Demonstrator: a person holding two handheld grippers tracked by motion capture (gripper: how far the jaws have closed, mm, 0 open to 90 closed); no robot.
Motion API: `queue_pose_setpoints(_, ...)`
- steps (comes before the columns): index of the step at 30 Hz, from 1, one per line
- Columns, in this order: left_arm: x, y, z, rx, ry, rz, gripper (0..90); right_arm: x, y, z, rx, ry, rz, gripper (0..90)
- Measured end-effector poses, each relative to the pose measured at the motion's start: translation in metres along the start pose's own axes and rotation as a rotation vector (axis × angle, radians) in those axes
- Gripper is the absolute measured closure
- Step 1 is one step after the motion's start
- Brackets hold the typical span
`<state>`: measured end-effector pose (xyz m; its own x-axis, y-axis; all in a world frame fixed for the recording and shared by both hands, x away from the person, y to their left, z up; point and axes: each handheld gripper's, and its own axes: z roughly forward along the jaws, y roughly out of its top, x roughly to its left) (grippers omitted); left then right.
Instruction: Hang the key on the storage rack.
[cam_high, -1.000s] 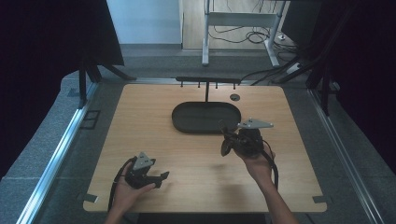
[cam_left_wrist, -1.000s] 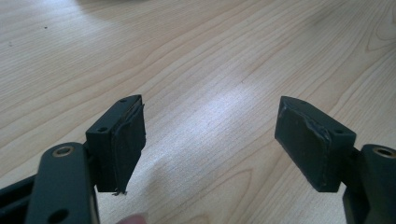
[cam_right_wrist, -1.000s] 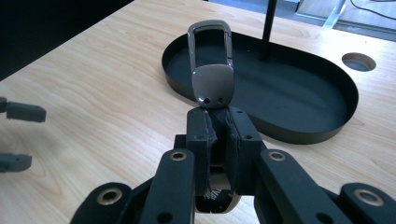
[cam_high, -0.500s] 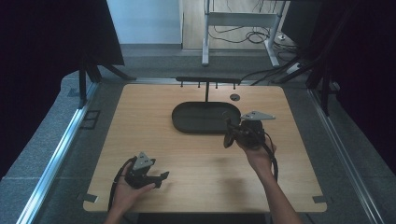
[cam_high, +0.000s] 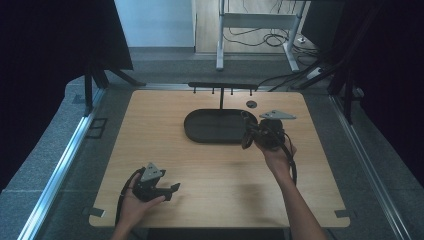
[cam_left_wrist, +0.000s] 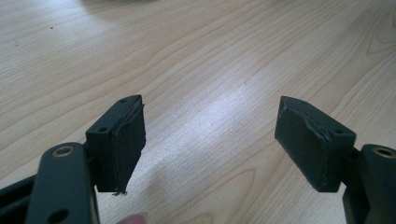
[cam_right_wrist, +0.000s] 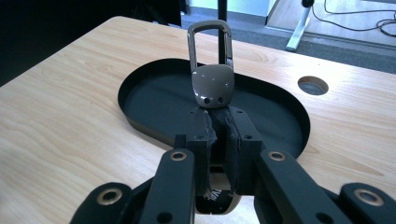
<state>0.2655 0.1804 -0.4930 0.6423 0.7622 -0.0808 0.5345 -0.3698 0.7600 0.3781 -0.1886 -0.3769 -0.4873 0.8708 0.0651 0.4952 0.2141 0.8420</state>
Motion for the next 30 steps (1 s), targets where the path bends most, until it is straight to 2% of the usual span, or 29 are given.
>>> queue_pose_setpoints(4,0.001,0.0,-0.001,-0.003,0.0,-0.003,25.1,-0.004,0.003,0.002,-0.009,-0.011,0.003,81.0)
queue_pose_setpoints(8,0.001,0.0,-0.001,-0.001,0.0,-0.005,25.1,-0.006,0.007,0.006,-0.013,-0.001,0.003,81.0)
queue_pose_setpoints(18,0.001,0.0,0.0,0.003,0.001,-0.002,25.0,-0.01,0.013,0.015,-0.012,-0.035,0.009,80.9)
queue_pose_setpoints(20,0.001,0.0,-0.001,0.002,0.0,-0.003,25.0,-0.014,0.014,0.017,-0.033,-0.065,0.023,81.0)
queue_pose_setpoints(30,0.001,0.0,-0.001,0.001,-0.002,-0.004,25.0,-0.025,0.018,0.027,-0.036,-0.084,0.041,80.9)
